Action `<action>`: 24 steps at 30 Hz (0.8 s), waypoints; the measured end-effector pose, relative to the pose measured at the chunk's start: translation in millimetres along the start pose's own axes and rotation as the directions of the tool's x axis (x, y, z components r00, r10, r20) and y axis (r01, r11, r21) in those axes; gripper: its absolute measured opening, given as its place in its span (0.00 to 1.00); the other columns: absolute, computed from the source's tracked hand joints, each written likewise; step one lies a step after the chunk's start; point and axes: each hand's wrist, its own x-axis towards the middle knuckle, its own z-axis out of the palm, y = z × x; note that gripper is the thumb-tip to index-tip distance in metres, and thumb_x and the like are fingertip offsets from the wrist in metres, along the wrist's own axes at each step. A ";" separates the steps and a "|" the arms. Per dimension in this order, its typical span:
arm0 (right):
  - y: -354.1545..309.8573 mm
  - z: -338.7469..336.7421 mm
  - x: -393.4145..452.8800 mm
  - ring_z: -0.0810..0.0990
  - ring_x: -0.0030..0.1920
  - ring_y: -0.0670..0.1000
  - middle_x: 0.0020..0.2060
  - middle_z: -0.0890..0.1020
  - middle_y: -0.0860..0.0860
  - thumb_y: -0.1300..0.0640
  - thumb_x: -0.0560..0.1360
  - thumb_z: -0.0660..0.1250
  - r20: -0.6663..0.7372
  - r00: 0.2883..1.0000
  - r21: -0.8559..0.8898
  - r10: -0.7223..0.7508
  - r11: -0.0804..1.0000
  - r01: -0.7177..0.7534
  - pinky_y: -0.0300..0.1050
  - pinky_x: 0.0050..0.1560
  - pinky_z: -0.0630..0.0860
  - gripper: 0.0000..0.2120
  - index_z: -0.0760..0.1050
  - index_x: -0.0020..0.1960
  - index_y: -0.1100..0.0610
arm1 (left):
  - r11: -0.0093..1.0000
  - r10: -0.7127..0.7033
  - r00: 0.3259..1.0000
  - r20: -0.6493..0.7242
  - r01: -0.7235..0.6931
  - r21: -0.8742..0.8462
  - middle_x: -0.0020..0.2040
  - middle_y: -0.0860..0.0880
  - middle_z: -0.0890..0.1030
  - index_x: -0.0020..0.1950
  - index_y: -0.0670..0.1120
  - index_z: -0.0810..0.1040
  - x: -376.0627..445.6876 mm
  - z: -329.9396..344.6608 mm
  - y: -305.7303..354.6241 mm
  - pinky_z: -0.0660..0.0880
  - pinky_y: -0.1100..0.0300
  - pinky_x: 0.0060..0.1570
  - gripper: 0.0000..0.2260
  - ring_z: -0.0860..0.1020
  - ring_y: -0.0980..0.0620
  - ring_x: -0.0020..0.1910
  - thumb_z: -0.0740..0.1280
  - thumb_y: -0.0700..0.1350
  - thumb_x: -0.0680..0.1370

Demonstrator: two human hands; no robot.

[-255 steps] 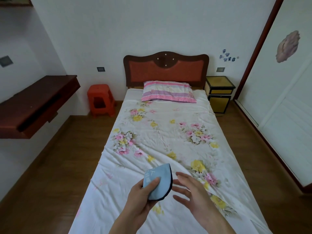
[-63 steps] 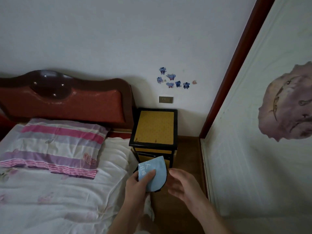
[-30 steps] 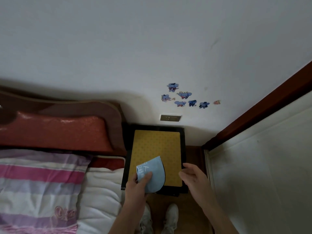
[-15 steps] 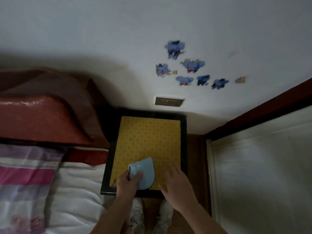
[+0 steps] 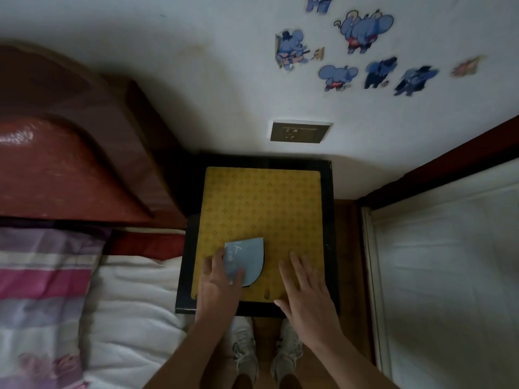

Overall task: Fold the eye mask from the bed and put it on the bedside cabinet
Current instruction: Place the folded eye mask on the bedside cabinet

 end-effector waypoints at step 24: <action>-5.0 -22.1 0.0 0.44 0.81 0.57 0.82 0.46 0.55 0.40 0.79 0.62 0.072 0.997 0.013 0.009 1.000 -0.010 0.58 0.79 0.56 0.39 0.46 0.80 0.51 | 0.592 0.315 0.825 0.468 -0.557 0.583 0.81 0.48 0.39 0.80 0.47 0.41 -3.5 -14.8 14.4 0.52 0.49 0.78 0.31 0.40 0.50 0.80 0.52 0.55 0.83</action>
